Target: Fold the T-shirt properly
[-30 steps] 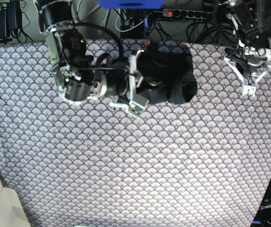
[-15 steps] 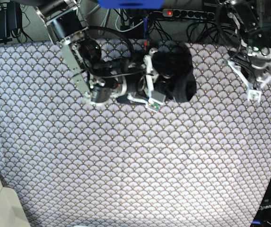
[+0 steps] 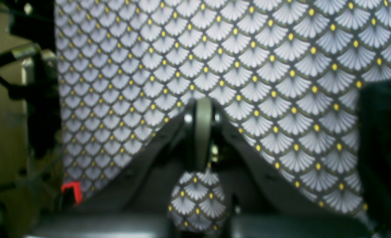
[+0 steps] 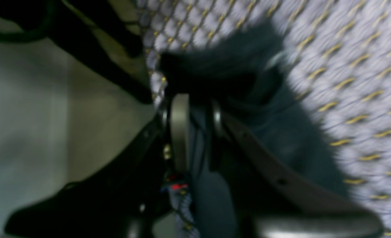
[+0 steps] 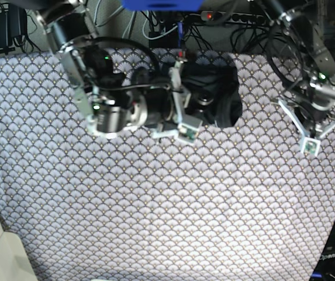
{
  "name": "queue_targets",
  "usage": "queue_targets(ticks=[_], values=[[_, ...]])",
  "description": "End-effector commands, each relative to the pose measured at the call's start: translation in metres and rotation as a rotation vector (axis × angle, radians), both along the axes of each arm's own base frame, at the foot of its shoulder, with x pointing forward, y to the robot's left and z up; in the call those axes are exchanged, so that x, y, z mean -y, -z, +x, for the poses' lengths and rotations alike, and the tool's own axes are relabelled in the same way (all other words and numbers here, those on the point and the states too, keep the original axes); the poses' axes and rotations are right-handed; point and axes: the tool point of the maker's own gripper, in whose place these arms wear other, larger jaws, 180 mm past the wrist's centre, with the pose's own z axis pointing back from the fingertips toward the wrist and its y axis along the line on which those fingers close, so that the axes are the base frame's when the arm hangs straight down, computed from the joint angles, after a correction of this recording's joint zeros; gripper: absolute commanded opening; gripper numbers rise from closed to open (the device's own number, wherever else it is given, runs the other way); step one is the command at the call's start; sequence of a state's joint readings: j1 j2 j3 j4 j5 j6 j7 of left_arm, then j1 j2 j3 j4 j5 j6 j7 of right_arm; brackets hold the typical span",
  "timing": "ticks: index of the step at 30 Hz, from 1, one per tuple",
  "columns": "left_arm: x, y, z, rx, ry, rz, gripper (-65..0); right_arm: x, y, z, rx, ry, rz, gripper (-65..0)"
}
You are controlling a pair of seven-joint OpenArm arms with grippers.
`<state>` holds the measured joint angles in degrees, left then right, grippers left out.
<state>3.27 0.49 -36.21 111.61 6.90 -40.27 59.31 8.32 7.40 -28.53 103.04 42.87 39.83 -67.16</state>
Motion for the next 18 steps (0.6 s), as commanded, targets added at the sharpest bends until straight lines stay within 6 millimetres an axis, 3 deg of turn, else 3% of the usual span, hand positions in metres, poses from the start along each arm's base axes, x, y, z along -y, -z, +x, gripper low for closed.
queue_targets(ticks=[1,5,10,15,18], values=[[0.005,-0.017,0.014,0.057,0.005,-0.017,-65.0,0.008,-0.009,0.008,0.047,0.002,-0.009,-57.7],[0.022,-0.028,0.034,0.053,0.033,-0.061,-65.0,0.045,-0.001,0.022,0.061,0.073,-0.078,-57.7],[0.094,-0.042,0.062,0.056,0.222,-0.108,-65.0,0.081,0.017,0.023,0.028,0.139,-0.13,-57.7],[0.166,-0.044,0.063,0.006,0.407,-0.11,-65.0,0.108,0.031,0.02,-0.014,0.206,-0.166,-57.7],[0.199,-0.032,0.048,-0.046,0.472,-0.123,-65.0,0.129,0.037,0.026,-0.004,0.269,-0.212,-57.7]])
